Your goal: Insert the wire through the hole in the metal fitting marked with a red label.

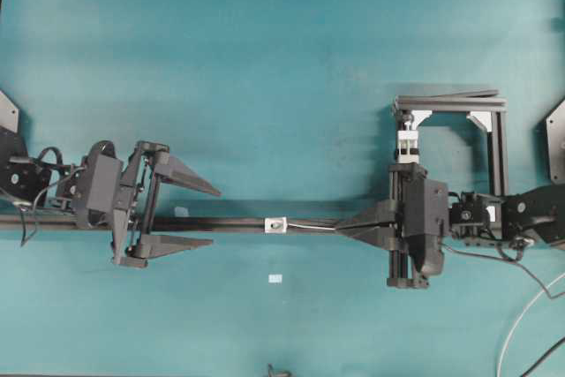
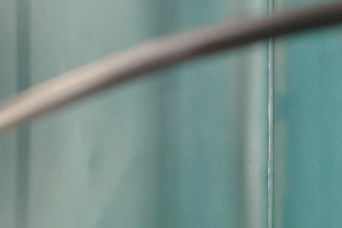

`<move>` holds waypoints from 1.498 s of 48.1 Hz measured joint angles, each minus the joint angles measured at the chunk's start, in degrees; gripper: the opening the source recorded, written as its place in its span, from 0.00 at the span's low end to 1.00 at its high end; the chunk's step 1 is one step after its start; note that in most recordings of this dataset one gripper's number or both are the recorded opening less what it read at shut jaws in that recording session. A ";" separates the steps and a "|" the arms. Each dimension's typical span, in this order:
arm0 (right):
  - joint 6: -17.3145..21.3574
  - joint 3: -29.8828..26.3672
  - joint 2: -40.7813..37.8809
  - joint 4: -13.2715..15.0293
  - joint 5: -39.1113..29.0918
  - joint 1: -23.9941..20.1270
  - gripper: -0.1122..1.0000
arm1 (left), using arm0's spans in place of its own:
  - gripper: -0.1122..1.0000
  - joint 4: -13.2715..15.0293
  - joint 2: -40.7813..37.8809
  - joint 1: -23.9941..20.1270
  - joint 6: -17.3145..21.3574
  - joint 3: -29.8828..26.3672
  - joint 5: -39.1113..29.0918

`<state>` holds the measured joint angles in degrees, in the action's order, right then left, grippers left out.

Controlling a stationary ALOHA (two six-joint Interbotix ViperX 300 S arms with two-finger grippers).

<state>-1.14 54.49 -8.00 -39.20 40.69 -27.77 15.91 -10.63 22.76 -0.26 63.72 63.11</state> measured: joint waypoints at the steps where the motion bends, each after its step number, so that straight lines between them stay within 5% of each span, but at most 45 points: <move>1: 0.00 0.00 0.00 0.09 0.00 0.09 0.09 | 0.58 0.09 0.00 0.00 0.00 0.00 0.00; 46: -1.41 -1.85 -1.67 0.00 0.09 1.23 0.09 | 0.58 0.09 0.00 0.00 0.00 -0.35 -0.53; 72: -5.54 -4.83 -3.52 0.09 0.09 2.81 0.09 | 0.58 0.09 0.09 -0.09 0.00 -1.49 -2.29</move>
<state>-6.68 49.66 -11.51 -39.11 40.78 -24.96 16.00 -10.55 22.68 -0.26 62.23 60.82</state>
